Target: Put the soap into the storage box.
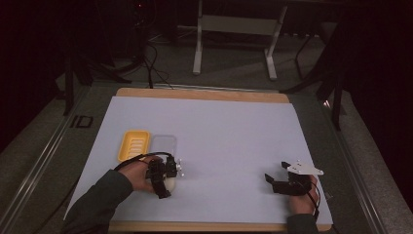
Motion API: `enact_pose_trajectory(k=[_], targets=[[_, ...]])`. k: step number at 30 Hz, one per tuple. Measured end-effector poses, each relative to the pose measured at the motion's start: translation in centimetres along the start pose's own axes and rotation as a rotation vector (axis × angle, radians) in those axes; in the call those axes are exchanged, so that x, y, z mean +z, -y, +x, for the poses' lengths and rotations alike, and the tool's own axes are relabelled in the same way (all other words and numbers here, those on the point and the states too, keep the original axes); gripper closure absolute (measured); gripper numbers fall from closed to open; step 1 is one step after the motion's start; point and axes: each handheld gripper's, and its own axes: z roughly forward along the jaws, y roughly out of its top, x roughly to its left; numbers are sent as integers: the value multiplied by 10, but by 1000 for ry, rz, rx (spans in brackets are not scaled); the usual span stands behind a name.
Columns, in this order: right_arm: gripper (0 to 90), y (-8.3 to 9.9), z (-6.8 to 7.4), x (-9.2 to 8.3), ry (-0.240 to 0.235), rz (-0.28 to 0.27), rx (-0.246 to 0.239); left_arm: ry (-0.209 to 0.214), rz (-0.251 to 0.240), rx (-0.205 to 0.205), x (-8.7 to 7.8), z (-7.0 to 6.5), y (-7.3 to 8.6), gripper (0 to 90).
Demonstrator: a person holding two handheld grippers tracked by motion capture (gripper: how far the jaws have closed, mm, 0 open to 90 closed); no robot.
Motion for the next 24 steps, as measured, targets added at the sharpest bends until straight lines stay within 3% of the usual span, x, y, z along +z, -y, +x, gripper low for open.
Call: enact_pose_trajectory(k=[13, 24], targets=[[146, 0, 0, 0, -1, -1, 0, -11, 3, 3, -2, 0, 1, 245], [146, 0, 1, 0, 4, 3, -10, -34, 5, -5, -16, 4, 6, 245]])
